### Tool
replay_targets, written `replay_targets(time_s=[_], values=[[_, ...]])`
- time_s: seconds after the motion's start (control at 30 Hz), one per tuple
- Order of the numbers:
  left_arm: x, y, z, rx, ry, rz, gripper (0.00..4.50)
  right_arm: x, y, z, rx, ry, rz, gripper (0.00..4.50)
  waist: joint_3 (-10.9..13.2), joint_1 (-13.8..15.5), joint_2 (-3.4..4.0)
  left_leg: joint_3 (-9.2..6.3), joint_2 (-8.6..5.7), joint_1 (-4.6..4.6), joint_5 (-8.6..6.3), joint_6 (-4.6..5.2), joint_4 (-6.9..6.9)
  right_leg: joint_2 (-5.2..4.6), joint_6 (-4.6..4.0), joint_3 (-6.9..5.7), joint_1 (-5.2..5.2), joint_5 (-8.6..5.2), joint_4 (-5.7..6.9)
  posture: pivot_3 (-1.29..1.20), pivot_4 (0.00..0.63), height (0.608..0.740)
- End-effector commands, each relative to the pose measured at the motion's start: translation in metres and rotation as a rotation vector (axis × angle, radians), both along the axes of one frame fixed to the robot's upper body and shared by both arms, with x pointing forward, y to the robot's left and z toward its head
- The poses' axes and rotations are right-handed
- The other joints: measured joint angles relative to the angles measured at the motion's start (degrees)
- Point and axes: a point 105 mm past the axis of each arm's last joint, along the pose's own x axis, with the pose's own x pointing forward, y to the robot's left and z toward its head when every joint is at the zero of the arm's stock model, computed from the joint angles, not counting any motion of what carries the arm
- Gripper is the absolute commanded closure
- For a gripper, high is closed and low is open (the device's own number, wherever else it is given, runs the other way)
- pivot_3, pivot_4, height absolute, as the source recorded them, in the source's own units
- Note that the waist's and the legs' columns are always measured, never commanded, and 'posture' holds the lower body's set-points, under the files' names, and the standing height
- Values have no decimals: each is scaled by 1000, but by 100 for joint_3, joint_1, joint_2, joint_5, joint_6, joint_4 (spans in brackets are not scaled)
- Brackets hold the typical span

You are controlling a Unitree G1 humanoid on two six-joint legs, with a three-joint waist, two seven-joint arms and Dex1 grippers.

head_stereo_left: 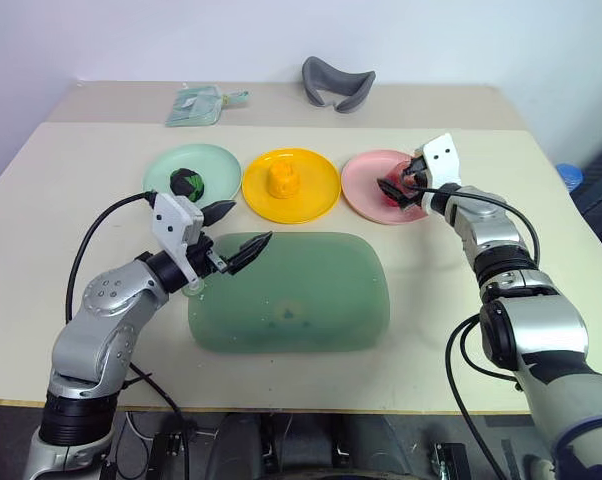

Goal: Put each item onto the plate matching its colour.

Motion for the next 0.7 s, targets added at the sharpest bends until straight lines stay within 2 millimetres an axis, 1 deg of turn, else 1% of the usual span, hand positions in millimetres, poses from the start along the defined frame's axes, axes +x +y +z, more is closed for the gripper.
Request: replay_targets(time_s=[0.03,0.07,0.1,0.2,0.27,0.37,0.4,0.43,0.53,0.63,0.7], values=[[-2,14,5,21,-57,52,0,-31,0,39,27,-121,112,13,0,51,0,0,0,0,0,0,-3,-2,0,0,0,0,-2,0,150,740],[-3,19,1,20,-50,50,0,-44,1,39,28,-127,133,13,-1,56,0,0,-1,-1,0,0,-3,-2,0,0,1,0,-5,0,150,740],[-5,26,-4,22,-41,56,0,-60,1,35,21,-119,160,13,-1,62,0,0,0,-1,0,0,-2,-2,0,0,1,0,-5,0,150,740],[-14,40,-14,23,-14,57,0,-100,1,20,12,-80,191,13,-2,51,1,0,0,1,-1,-1,-4,-2,0,0,2,0,-6,0,150,740],[-20,47,-18,37,-10,55,0,-126,-2,10,25,-45,189,13,-2,50,2,0,-3,2,-1,-1,-5,-2,0,0,3,0,-7,0,150,740],[-30,51,-18,35,6,18,0,-159,-11,-15,-18,3,180,13,-3,60,2,0,-4,4,-1,-1,-5,-1,0,-1,6,0,-6,0,150,740],[-33,52,-19,38,15,11,0,-166,-13,-21,-31,14,183,13,-5,62,-2,0,-6,5,-1,-1,-4,-2,0,-1,9,0,-6,0,150,740],[-35,56,-20,45,25,10,0,-174,-17,-26,-8,32,173,13,-5,53,-2,-3,-6,10,-2,-1,-4,-1,0,-2,15,0,-8,0,150,740],[-43,66,-20,68,48,3,0,-191,-35,-37,23,54,125,13,-5,51,-2,-3,-6,19,-2,-1,-5,0,-1,-1,23,0,-9,0,150,740],[-50,72,-22,94,79,-17,0,-203,-50,-45,28,64,74,13,-6,49,-2,-3,-6,27,-2,-1,-7,1,-1,-1,29,-1,-9,0,150,740],[-54,73,-26,106,107,-36,0,-207,-56,-48,29,61,60,13,-6,48,-2,-2,-6,35,-2,-1,-10,1,-2,0,35,-1,-11,0,150,740]])
